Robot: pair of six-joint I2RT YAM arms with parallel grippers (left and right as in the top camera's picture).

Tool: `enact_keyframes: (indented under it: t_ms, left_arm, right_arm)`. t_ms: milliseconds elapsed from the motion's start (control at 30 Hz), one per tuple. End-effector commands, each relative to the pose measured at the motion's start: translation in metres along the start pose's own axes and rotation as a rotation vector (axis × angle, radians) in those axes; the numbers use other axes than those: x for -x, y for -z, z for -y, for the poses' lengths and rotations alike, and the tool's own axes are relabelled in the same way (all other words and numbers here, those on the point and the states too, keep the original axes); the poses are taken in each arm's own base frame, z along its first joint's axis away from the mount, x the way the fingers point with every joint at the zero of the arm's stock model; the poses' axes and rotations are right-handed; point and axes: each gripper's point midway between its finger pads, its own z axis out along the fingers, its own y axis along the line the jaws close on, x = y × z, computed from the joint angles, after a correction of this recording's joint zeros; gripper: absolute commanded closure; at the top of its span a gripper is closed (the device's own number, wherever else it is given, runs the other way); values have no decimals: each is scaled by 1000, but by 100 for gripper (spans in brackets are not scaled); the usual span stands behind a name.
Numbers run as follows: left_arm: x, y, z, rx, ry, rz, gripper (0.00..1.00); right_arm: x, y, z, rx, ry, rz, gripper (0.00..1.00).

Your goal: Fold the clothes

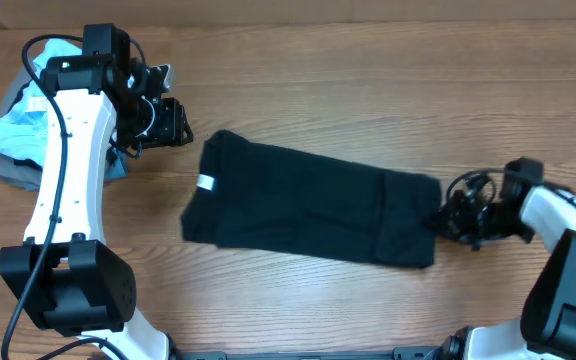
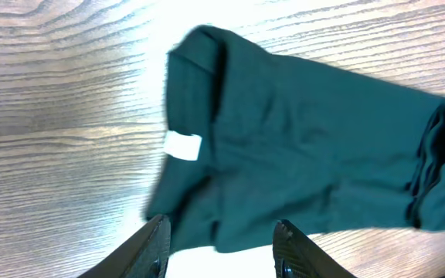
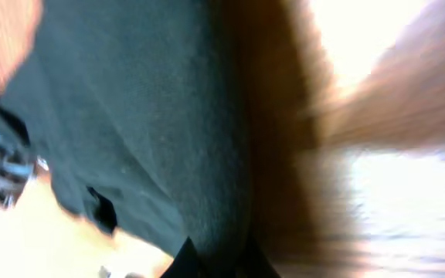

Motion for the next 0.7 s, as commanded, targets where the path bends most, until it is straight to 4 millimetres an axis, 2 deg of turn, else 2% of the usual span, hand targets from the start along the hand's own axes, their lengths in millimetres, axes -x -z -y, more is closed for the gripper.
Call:
enact_keyframes:
  t_ms: [0, 100, 200, 300, 400, 533, 667]
  left_arm:
    - [5, 5, 5, -14, -33, 19, 53]
    - [5, 5, 5, -14, -33, 19, 53]
    - [6, 5, 5, -14, -33, 21, 53]
    - [6, 5, 5, -14, -34, 24, 53]
    - [6, 5, 5, -14, -33, 22, 54]
    - [6, 5, 5, -14, -33, 22, 54]
    - [5, 5, 5, -14, -33, 20, 54]
  right_arm:
    - [41, 57, 0, -188, 15, 152, 96]
    - [52, 88, -8, -269, 11, 202, 96]
    - [52, 99, -9, -366, 9, 218, 96]
    - [49, 93, -6, -461, -13, 230, 96]
    - [46, 82, -15, -562, 31, 251, 96]
    - [42, 67, -34, -651, 120, 290, 96]
    - [34, 50, -55, -669, 208, 297, 96]
